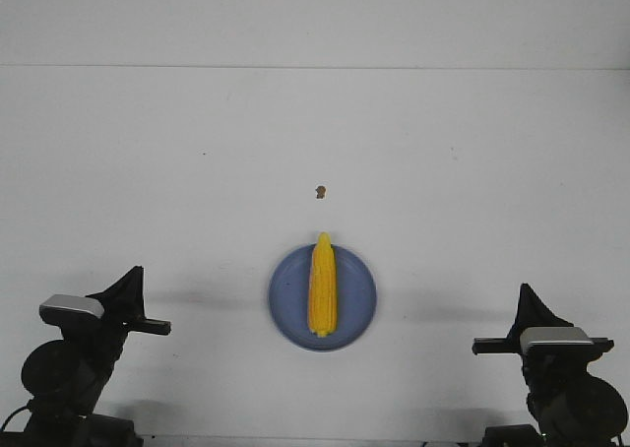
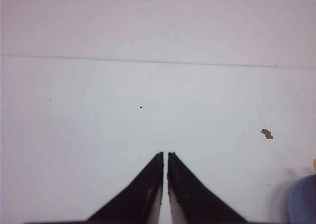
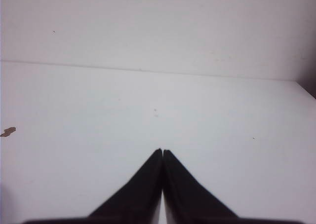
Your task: Place corn on plate with both arms
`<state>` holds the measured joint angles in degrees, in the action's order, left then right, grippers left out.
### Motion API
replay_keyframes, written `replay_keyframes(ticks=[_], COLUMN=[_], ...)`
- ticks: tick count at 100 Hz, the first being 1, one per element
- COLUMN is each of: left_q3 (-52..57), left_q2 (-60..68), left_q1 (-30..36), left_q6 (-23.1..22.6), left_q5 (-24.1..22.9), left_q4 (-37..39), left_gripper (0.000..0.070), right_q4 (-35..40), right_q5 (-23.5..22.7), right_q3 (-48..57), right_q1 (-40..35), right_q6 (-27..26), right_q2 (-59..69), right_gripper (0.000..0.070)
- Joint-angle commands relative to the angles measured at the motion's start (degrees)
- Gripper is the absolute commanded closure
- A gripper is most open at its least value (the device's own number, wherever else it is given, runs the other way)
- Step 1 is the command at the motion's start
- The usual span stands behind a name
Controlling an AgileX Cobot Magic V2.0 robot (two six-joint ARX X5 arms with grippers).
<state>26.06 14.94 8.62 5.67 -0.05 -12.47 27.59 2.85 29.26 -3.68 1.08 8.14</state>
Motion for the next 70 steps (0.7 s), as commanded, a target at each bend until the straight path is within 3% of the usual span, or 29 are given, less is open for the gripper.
replay_keyframes(ticks=[1,54,60,70], left_q3=[0.26,0.07,-0.26,-2.86], left_q2=[-0.07,-0.39,-0.85,-2.51], left_q1=[-0.02,-0.04,-0.04,-0.04], left_q6=[0.42,0.35,-1.84,-1.55], left_q5=[-0.15,-0.15,-0.22,-0.20], left_q4=[0.57,0.96,2.29,4.83], left_gripper=[0.0688,0.0688,0.0688,0.0688], right_q4=[-0.52,-0.55,-0.55,-0.55], right_q5=[0.15,0.15,0.15,0.15], right_q3=[0.57,0.57,0.57,0.57], right_q1=[0.02,0.02,0.02,0.02], right_q6=[0.20,0.20,0.20,0.20], right_q2=[0.20,0.20,0.20,0.20], right_gripper=[0.0699,0.0699,0.0699,0.0699])
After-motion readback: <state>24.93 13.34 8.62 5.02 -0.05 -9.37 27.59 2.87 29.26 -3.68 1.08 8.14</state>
